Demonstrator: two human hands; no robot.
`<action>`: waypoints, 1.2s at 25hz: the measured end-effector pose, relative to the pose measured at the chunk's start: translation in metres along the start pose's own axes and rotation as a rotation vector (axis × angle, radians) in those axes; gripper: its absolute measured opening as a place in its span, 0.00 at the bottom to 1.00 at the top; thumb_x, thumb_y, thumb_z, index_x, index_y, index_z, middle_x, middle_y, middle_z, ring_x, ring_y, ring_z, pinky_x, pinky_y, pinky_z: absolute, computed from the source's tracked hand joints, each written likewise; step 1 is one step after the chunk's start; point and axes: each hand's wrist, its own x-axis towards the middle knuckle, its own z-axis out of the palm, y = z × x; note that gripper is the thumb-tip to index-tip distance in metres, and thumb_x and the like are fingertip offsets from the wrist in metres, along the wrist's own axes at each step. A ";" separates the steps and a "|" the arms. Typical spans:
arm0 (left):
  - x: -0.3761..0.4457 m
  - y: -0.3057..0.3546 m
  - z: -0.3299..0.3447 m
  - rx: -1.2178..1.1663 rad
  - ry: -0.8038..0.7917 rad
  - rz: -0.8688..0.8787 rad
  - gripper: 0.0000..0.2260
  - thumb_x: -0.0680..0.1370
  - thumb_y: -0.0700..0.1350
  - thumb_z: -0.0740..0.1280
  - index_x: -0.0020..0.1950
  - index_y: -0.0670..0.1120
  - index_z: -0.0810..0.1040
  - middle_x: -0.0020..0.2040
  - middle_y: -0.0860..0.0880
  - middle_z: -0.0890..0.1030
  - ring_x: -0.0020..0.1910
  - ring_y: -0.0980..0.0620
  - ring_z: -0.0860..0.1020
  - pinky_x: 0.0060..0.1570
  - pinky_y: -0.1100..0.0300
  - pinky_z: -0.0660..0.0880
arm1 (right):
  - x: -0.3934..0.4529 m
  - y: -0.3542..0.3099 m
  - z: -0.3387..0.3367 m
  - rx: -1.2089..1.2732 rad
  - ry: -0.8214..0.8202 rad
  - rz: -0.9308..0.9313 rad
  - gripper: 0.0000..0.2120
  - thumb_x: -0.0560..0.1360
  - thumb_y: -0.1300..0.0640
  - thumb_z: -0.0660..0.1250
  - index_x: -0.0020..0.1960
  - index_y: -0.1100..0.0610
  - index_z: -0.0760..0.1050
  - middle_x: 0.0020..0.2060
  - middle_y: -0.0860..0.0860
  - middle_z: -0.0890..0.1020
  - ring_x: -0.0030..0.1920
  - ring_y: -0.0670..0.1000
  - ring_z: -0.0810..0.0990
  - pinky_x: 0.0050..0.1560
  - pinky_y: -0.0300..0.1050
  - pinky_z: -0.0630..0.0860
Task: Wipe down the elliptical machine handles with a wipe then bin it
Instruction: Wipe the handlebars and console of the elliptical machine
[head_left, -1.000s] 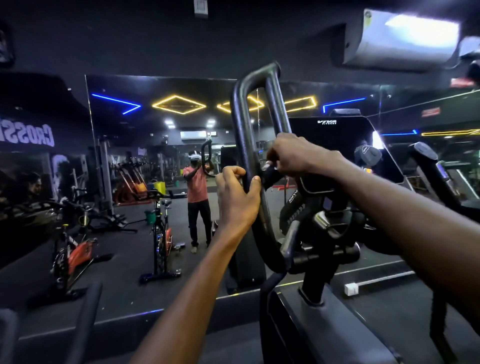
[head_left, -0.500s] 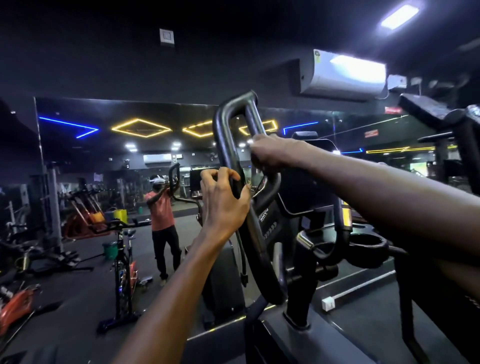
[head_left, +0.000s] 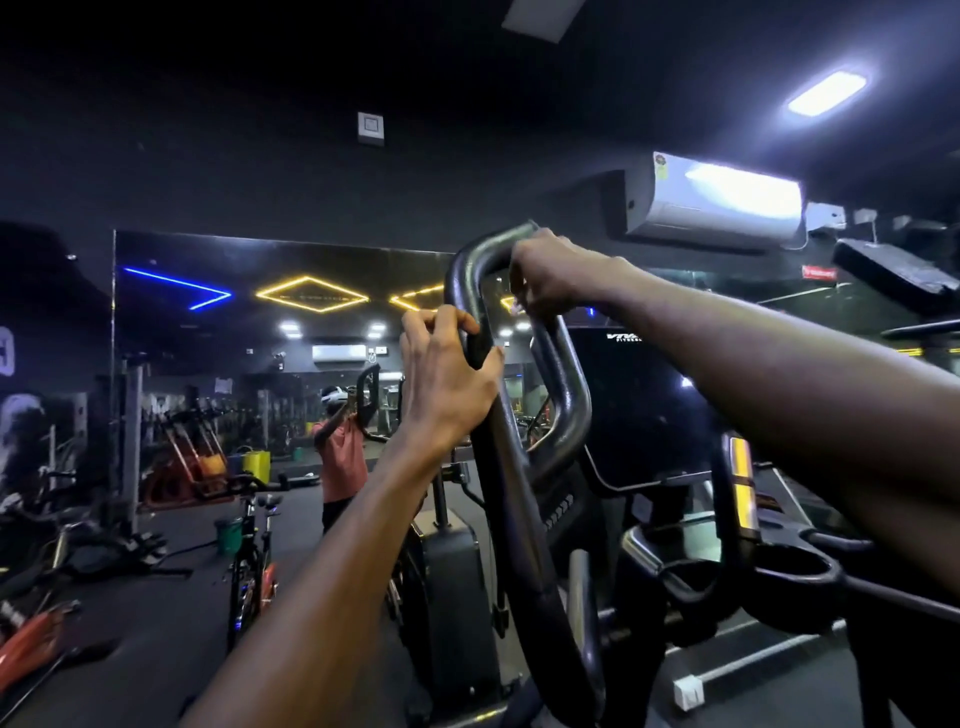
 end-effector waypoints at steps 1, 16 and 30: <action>0.006 0.000 0.002 0.018 0.012 0.005 0.14 0.73 0.47 0.73 0.54 0.49 0.72 0.57 0.48 0.65 0.57 0.48 0.70 0.57 0.50 0.77 | 0.002 0.001 -0.001 0.021 0.008 -0.009 0.12 0.72 0.67 0.67 0.40 0.51 0.80 0.35 0.49 0.73 0.39 0.55 0.78 0.39 0.40 0.67; 0.027 -0.006 0.009 0.156 0.093 0.125 0.15 0.75 0.49 0.71 0.59 0.48 0.73 0.59 0.48 0.69 0.54 0.50 0.72 0.50 0.57 0.74 | 0.026 -0.010 0.039 0.585 0.580 0.390 0.03 0.69 0.67 0.63 0.41 0.64 0.75 0.47 0.63 0.81 0.48 0.67 0.79 0.41 0.46 0.71; 0.028 -0.009 0.013 0.078 0.144 0.124 0.09 0.78 0.45 0.67 0.57 0.47 0.75 0.58 0.49 0.71 0.52 0.54 0.68 0.42 0.73 0.62 | 0.027 -0.016 0.048 1.206 0.073 0.391 0.07 0.68 0.69 0.59 0.33 0.61 0.73 0.26 0.57 0.74 0.29 0.55 0.77 0.34 0.48 0.76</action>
